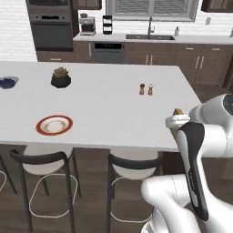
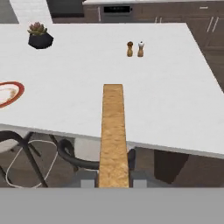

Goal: Start the toaster. Once the lever pops up, take the bread to the plate on the dining counter.

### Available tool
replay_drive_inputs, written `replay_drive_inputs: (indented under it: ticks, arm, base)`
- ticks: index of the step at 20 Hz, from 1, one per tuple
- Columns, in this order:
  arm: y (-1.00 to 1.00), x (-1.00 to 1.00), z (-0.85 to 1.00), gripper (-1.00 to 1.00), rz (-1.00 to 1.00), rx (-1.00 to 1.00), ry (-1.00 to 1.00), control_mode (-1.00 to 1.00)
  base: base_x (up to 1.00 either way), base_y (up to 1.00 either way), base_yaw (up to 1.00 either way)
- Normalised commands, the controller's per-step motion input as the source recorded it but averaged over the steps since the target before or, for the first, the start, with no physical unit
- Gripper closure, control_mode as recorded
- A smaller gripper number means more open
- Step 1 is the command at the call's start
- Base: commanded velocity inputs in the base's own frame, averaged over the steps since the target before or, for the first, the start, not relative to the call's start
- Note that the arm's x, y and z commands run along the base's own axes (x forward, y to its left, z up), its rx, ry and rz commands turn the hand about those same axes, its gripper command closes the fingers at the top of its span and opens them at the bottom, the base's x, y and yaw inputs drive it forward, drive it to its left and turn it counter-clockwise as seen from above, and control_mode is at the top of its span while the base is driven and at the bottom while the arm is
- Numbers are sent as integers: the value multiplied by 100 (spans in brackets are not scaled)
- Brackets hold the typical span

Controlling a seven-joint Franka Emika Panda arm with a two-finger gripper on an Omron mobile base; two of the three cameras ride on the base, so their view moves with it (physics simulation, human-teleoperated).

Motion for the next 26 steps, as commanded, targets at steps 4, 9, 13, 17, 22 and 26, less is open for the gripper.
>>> replay_drive_inputs:
  ticks: [4,9,13,17,22,26]
  arm:
    - [0,0,0,100,0,0,0,100]
    - [0,0,0,100,0,0,0,100]
    - [0,0,0,100,0,0,0,100]
    - [0,0,0,100,0,0,0,100]
    - [0,0,0,100,0,0,0,100]
    - [0,0,0,100,0,0,0,100]
  base:
    - [0,100,-31]
    - [0,100,-30]
    - [0,100,-25]
    - [0,95,-19]
    - [24,59,-11]
    - [28,47,-13]
